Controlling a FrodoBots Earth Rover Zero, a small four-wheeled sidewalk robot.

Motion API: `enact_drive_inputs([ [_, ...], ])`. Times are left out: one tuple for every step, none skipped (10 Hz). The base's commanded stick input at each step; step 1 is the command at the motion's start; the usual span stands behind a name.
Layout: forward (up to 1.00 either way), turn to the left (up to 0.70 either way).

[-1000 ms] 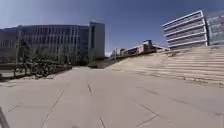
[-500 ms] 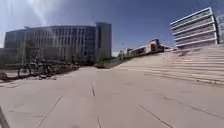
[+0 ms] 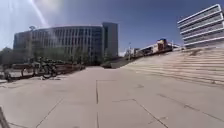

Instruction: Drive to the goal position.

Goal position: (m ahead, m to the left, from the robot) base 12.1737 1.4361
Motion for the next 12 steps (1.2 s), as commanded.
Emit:
enact_drive_inputs([
  [0.70, -0.01],
  [0.70, -0.01],
  [0.70, -0.01],
  [0.70, -0.01],
  [0.70, -0.01],
  [0.70, -0.01],
  [0.70, 0.00],
  [0.70, 0.00],
  [0.70, 0.04],
  [0.70, 0.10],
  [0.70, 0.13],
  [0.70, 0.13],
])
